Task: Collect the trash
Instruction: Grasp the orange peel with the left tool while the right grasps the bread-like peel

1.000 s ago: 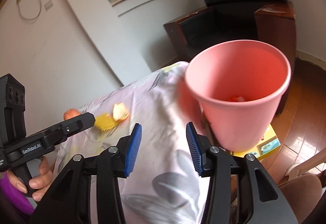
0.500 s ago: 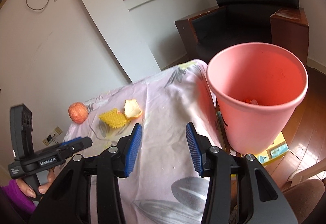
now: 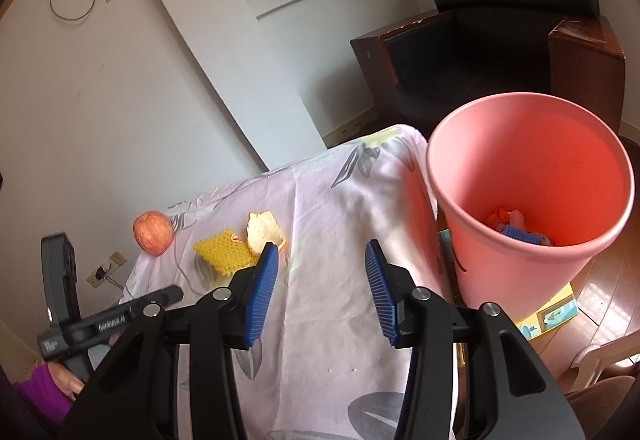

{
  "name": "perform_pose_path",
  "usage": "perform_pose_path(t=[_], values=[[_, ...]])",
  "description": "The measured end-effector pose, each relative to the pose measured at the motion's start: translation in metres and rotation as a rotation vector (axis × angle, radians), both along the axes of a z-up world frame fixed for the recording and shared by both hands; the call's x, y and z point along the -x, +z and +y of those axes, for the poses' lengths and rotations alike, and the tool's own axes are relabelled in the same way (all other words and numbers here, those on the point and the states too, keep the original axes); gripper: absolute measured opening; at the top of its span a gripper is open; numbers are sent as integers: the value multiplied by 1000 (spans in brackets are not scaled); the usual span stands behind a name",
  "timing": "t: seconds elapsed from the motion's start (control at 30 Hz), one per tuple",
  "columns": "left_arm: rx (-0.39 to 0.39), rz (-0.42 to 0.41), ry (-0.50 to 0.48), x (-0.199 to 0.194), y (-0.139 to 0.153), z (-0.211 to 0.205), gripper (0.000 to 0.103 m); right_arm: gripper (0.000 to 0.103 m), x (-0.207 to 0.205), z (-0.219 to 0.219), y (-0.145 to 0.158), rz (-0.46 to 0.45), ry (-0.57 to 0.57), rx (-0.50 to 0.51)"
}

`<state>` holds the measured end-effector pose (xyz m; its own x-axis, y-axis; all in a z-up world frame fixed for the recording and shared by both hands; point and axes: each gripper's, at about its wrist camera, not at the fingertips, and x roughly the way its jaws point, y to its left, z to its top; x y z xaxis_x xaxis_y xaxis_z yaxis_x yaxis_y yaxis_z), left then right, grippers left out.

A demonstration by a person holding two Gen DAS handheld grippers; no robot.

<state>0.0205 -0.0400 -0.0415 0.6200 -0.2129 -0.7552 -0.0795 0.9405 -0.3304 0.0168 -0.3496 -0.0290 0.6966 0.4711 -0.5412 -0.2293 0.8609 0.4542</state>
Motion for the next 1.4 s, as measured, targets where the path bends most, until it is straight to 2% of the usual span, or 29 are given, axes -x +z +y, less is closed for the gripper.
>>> perform_pose_path(t=[0.17,0.3,0.4,0.43,0.47,0.57,0.8,1.03,1.1,1.13,1.17,1.23,1.3,1.37,1.4], values=[[136,7,43,-34,0,2,61,46,-8,20,-6,22,40,21],[186,60,85,-58,-12,2,57,46,-14,40,-5,16,97,57],[187,97,107,-70,-22,5,32,46,-20,60,-4,5,151,104],[194,112,108,-73,-26,7,17,46,-22,64,-5,7,167,115],[206,132,107,-74,-30,10,9,46,-25,71,-7,13,189,132],[222,124,117,-72,-33,18,8,46,-33,90,-13,24,244,181],[216,45,111,-59,-13,42,8,46,-40,132,-23,-58,354,433],[236,20,100,-50,-5,52,8,46,-56,144,-33,-57,393,485],[238,22,98,-49,-5,53,8,46,-61,148,-40,-32,409,514],[239,23,99,-49,-5,54,8,44,-63,149,-41,-21,410,521],[240,23,100,-48,-5,55,8,33,-66,148,-43,-4,411,513],[246,26,104,-48,-6,55,8,32,-69,145,-42,0,397,492],[250,26,103,-47,-6,55,8,25,-72,139,-42,15,384,458],[248,23,101,-45,-4,55,8,13,-73,133,-39,20,378,412],[247,22,100,-44,-3,54,8,11,-71,131,-37,19,372,397]])
